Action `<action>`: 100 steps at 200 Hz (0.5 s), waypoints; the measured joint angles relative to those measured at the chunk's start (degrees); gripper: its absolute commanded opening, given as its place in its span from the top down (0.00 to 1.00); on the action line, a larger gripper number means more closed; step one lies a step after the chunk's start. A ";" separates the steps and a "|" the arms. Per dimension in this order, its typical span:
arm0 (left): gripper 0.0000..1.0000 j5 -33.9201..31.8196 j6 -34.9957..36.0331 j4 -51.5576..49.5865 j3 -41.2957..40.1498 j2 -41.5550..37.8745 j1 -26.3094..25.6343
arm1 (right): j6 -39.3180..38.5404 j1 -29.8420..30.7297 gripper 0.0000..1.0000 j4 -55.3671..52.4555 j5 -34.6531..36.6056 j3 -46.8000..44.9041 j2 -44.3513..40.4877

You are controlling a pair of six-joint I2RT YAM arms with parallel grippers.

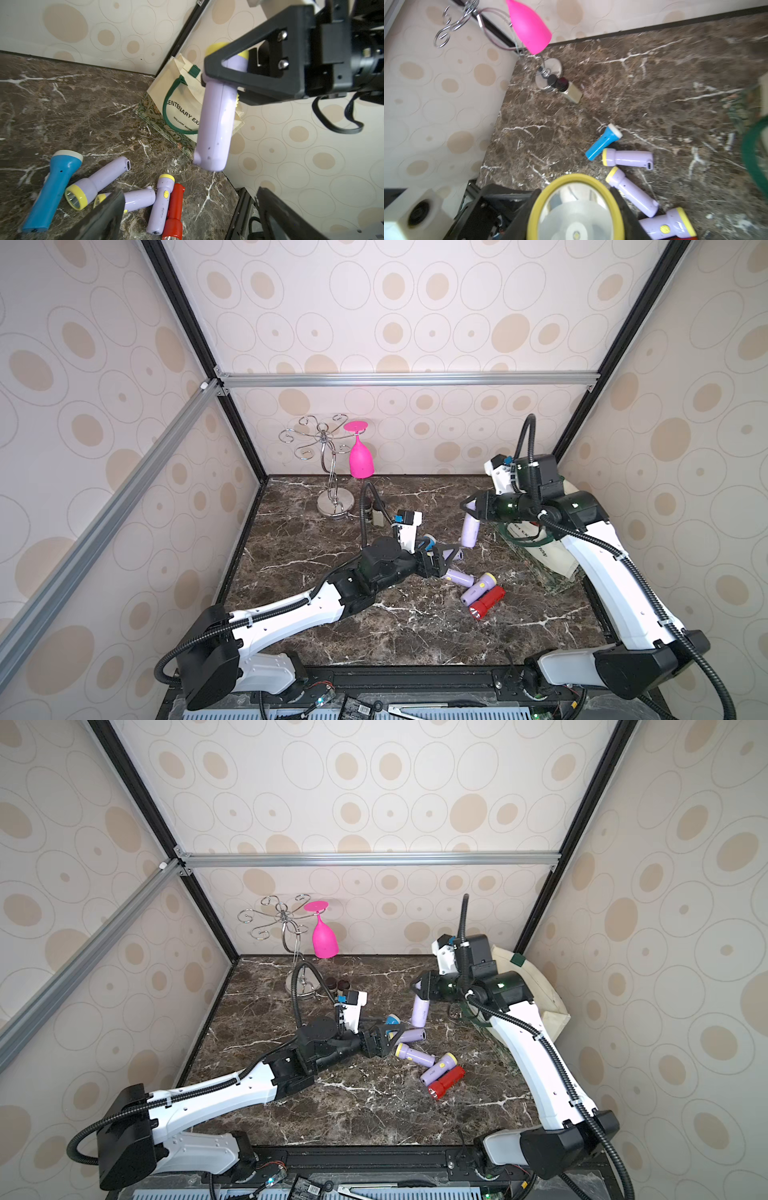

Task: Put the flashlights into the tote bags
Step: Pick up the flashlight from the center of the board.

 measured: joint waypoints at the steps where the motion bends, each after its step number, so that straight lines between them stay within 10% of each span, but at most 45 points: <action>1: 0.00 -0.15 0.00 -0.04 -0.02 -0.04 -0.02 | -0.02 -0.17 1.00 -0.07 0.09 0.13 0.02; 100: 0.00 -8.48 0.26 -2.71 -4.59 -6.49 -0.33 | -4.72 -14.86 1.00 -4.46 12.90 19.39 13.46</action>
